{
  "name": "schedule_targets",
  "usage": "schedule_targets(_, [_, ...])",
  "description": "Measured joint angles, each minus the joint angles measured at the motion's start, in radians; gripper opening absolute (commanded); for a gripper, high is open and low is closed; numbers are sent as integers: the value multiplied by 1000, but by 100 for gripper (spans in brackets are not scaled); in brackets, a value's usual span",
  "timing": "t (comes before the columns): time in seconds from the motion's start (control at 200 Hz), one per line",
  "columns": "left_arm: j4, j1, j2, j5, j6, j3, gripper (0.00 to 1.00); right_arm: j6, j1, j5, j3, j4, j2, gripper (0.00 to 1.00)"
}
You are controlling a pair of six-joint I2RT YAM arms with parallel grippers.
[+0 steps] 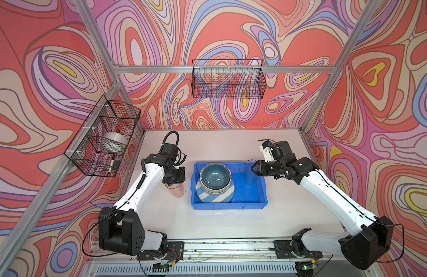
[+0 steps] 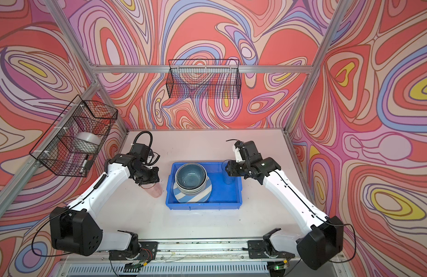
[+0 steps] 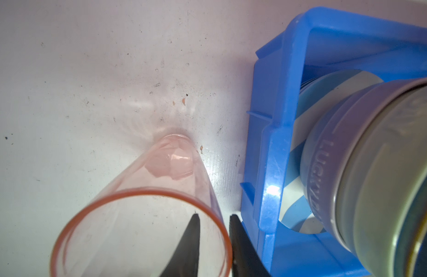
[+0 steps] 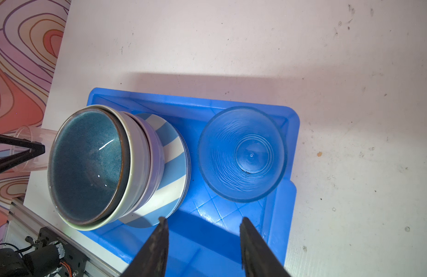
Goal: Place the mixed dishes into the plastic bin
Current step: 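Grasp the lying pink-rimmed plastic cup with the left gripper and lift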
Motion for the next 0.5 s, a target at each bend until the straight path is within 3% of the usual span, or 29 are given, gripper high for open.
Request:
schedule_targets(0.306, [-7,0,-48,23,-14,12,37,3,0,-10,0,1,0,50])
schedule_targets(0.501, [-54,8,-70,-65,-30,61,42,3,0,-21,0,3,0,50])
